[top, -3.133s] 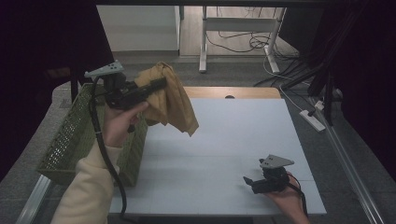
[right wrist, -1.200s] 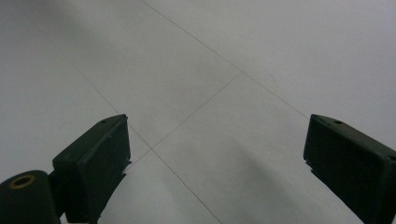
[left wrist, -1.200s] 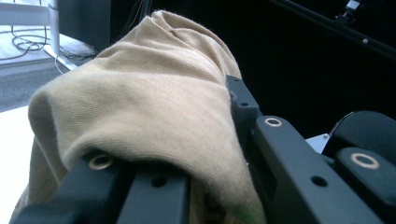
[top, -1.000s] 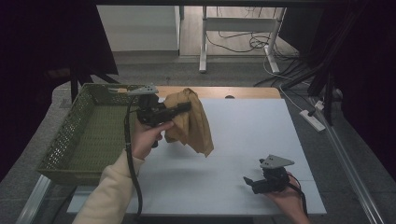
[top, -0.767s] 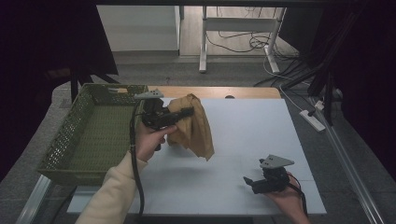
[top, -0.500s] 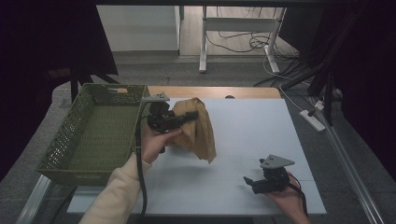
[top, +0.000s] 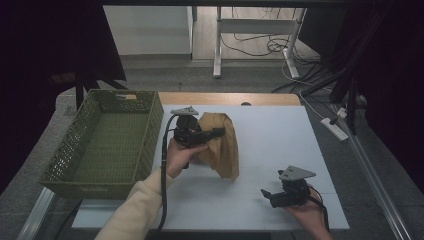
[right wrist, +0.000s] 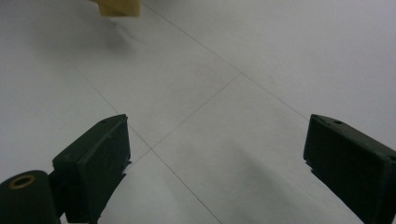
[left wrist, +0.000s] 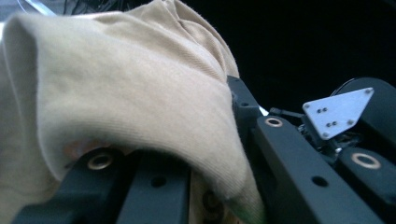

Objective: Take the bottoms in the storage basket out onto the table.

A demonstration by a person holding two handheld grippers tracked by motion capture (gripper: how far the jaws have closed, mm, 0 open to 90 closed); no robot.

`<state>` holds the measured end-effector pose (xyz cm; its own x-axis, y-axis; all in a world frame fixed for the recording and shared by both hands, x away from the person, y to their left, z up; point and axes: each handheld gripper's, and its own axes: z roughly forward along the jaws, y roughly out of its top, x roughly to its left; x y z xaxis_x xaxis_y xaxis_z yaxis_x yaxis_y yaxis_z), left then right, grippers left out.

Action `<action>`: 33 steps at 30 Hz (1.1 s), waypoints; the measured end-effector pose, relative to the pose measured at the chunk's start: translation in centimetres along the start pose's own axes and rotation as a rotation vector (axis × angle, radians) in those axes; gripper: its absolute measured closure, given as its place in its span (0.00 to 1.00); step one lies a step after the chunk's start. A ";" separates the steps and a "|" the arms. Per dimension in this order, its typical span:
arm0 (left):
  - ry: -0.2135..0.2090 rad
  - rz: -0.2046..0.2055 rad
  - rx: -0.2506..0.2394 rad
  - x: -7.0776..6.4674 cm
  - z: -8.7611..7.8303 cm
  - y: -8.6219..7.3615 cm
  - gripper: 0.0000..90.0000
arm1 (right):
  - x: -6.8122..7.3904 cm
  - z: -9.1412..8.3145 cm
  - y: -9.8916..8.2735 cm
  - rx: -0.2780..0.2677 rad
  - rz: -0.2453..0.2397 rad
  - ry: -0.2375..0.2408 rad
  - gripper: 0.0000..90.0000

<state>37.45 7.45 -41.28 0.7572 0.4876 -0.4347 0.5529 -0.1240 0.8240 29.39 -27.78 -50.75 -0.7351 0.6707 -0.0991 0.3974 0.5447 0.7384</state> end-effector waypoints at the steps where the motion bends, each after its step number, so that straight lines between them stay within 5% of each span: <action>1: -0.002 -0.001 0.005 0.1 0.3 -0.2 0.90 | 0.0 0.0 0.0 0.000 0.000 0.000 0.08; 23: -0.007 -0.068 0.148 2.4 7.5 -4.3 0.89 | -0.1 0.1 -0.1 0.005 0.008 -0.002 0.08; 33: 0.000 -0.109 0.182 3.8 9.1 -5.8 0.87 | -0.1 0.0 -0.1 0.003 0.007 0.000 0.08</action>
<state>40.32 2.16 -51.00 0.6896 0.5063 -0.5177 0.6850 -0.2243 0.6931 29.42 -27.84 -50.85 -0.7326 0.6741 -0.0940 0.4042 0.5420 0.7368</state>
